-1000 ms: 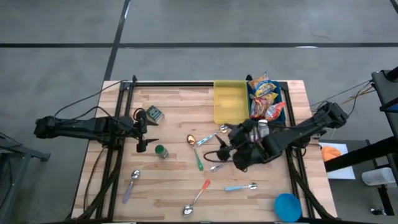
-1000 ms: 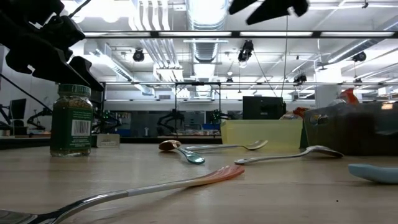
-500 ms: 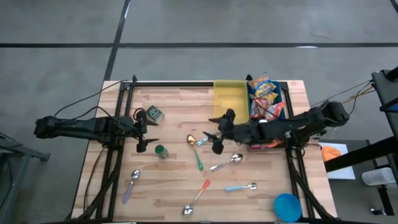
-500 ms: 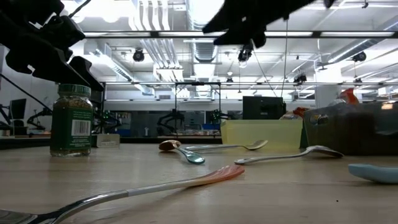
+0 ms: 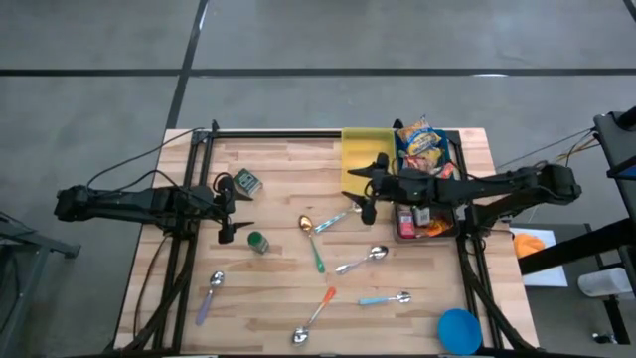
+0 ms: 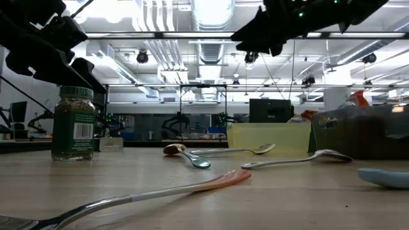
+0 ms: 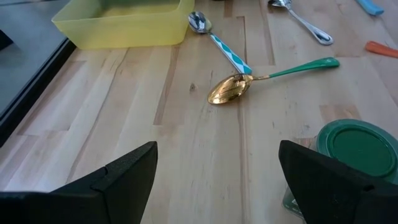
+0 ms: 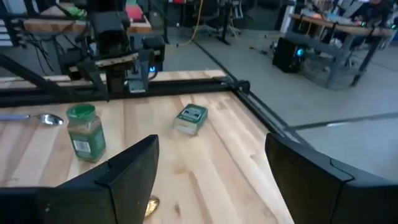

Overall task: Pick & Place Food Item
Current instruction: Put the green seasoning bottle into the black bin

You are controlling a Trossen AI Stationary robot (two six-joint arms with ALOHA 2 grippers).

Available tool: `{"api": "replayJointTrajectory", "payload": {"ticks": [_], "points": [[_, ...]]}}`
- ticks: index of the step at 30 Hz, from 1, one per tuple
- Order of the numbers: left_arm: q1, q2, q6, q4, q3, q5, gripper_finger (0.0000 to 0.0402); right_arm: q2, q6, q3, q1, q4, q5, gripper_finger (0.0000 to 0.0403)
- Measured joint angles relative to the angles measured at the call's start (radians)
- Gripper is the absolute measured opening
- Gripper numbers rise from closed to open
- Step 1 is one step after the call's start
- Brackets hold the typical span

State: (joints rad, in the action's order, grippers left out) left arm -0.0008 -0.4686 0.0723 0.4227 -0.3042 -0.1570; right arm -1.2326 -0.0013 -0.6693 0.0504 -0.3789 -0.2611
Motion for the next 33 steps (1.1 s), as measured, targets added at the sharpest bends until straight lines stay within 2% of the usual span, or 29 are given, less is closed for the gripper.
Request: {"api": "replayJointTrajectory", "payload": {"ticks": [6, 15, 33], "points": [[0.000, 0.000, 0.000, 0.000, 0.000, 0.000, 0.0340, 0.115, -0.015, 0.030, 0.001, 0.013, 0.000, 0.0292], [0.000, 0.000, 0.000, 0.000, 0.000, 0.000, 0.0340, 0.252, 0.020, 0.050, 0.001, 0.181, 0.000, 0.0292], [0.000, 0.000, 0.000, 0.001, 0.000, 0.000, 0.0340, 0.266, 0.051, 0.051, 0.000, 0.219, 0.000, 0.0292]]}}
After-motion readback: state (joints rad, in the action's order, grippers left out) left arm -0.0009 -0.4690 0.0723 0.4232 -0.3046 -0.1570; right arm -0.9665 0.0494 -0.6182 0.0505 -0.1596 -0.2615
